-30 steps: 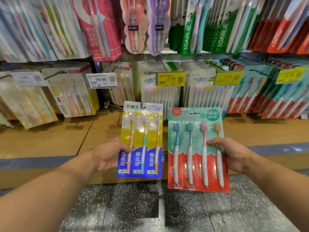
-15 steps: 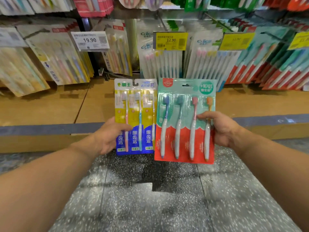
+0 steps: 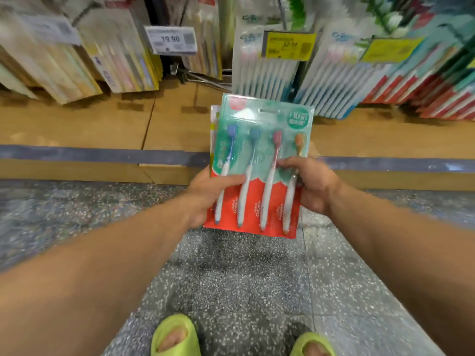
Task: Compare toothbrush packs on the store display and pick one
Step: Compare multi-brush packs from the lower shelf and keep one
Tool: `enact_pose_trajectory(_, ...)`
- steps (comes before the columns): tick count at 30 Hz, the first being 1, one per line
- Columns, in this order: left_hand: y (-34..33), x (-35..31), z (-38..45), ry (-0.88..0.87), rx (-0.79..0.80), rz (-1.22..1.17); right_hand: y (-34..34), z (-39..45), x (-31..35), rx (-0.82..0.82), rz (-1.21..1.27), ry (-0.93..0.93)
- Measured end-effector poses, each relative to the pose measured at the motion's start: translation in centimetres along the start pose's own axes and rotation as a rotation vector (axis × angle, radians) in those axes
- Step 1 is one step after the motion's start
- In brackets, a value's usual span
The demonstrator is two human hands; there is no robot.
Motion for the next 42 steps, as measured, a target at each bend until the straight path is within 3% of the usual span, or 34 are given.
enact_pose_trajectory(10, 2.0, -4.6, -10.8, 0.098, 0.032, -0.039, -5.2, -10.1, 3.8, 0.013, 0.022, -0.126)
enact_pose_trajectory(15, 5.1, -9.8, -16.9, 0.117, -0.043, -0.028, -9.6, -14.8, 8.2, 0.056, -0.051, -0.164)
enact_pose_trajectory(24, 12.0, -21.1, -26.3, 0.059, -0.160, -0.046, -20.9, -22.3, 17.2, 0.147, -0.110, -0.124)
enact_pose_trajectory(31, 15.0, -27.2, -32.1, -0.010, -0.151, -0.050, -27.0, -28.0, 23.4, 0.188, -0.051, -0.037)
enact_pose_trajectory(42, 11.9, -31.4, -43.3, -0.155, -0.201, -0.046, -26.6, -39.5, 28.2, 0.228, -0.141, 0.130)
Point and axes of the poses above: each hand's wrist, its own z-axis towards the middle knuckle, its own y-axis out of the back of the hand, x = y × z, the point moved 9 cm from there along z, towards the middle knuckle, and after that the axes turned 5 degrees about z, right-handed, at the moved point
